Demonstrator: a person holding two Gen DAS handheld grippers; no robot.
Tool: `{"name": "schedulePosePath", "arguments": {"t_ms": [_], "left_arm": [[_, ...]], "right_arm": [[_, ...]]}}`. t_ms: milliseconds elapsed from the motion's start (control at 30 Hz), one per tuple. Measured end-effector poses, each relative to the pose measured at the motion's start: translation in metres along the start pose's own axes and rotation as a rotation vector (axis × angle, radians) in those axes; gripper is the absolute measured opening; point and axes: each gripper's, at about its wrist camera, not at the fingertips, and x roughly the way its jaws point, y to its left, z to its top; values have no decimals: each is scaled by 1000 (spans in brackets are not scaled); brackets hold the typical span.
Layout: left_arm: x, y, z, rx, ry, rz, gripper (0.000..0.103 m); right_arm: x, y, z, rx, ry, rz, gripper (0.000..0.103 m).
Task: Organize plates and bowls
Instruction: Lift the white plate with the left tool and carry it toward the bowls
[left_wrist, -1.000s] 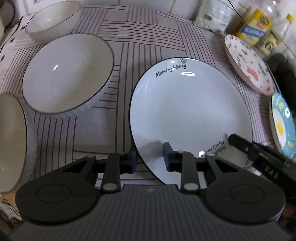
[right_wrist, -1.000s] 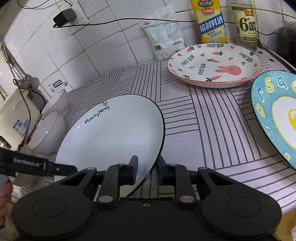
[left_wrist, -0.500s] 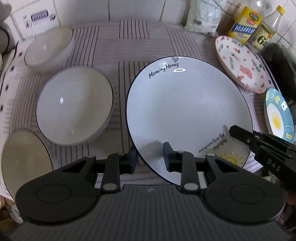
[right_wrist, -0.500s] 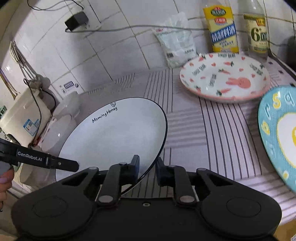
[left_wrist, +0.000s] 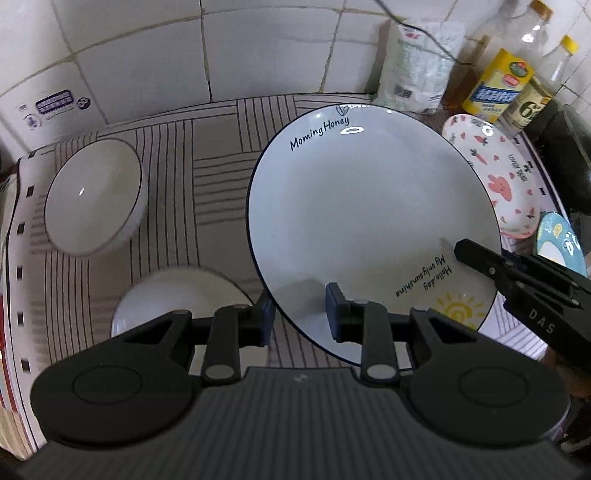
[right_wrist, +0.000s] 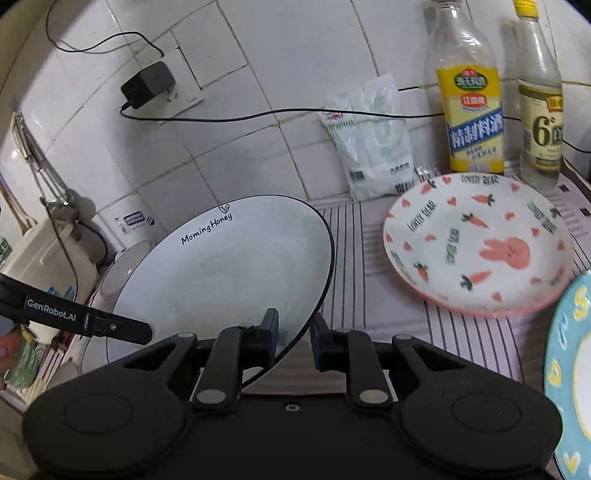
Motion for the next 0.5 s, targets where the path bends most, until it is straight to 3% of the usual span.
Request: {"name": "schedulePosePath", "arguments": {"t_ms": [200, 500], "left_arm": [[31, 13, 32, 28, 62, 0, 27], [64, 13, 45, 81, 128, 14, 27]], "right_arm": [[34, -4, 6, 13, 1, -15, 23], [59, -9, -7, 69, 1, -61, 23]]}}
